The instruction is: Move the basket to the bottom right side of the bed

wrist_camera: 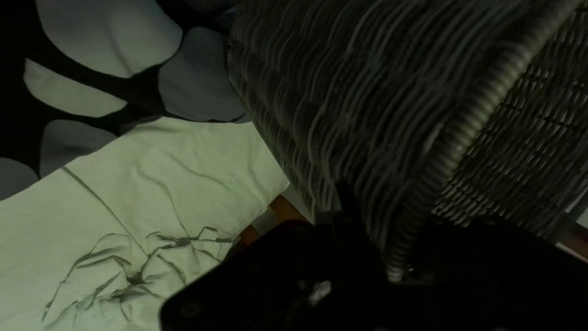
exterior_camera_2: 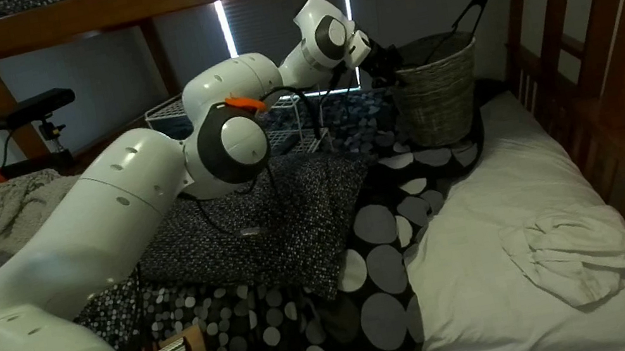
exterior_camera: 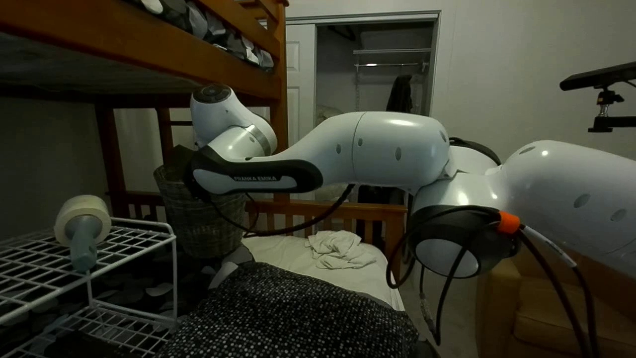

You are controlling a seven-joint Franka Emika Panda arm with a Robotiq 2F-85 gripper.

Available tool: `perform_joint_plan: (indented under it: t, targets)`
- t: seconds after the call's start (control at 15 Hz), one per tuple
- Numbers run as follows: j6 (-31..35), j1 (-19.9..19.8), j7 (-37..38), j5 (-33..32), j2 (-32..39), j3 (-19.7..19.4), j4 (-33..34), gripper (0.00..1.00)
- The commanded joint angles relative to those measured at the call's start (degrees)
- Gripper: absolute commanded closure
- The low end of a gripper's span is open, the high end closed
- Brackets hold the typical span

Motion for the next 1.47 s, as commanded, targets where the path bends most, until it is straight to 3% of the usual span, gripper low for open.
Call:
perform_joint_plan:
  t: [0.0, 0.07, 0.2, 0.27, 0.4, 1.2, 1.27, 1.33, 1.4]
  targets:
    - [-0.6, -1.6, 0.7, -6.3, -0.4, 6.7, 0.4, 0.88]
    - [-2.2, -2.7, 0.1, -6.1, 1.5, 8.0, 3.8, 0.88]
    - [-2.5, -3.3, -0.1, -6.2, 2.0, 8.6, 4.4, 0.88]
    - [-2.5, -3.5, -0.1, -6.3, 2.0, 8.6, 4.3, 0.97]
    - [-3.3, -2.2, 3.9, -9.0, -0.8, 8.0, -0.1, 0.97]
    - [-33.7, 3.6, 32.3, -18.1, -6.1, 8.1, 0.4, 0.97]
    - [-31.8, 2.4, 28.2, -17.5, -4.7, 9.9, 0.4, 0.97]
    - [-32.8, 2.5, 28.6, -17.4, -4.9, 10.5, 0.3, 0.88]
    - [-32.8, 2.4, 28.5, -17.3, -4.9, 11.0, 0.1, 0.88]
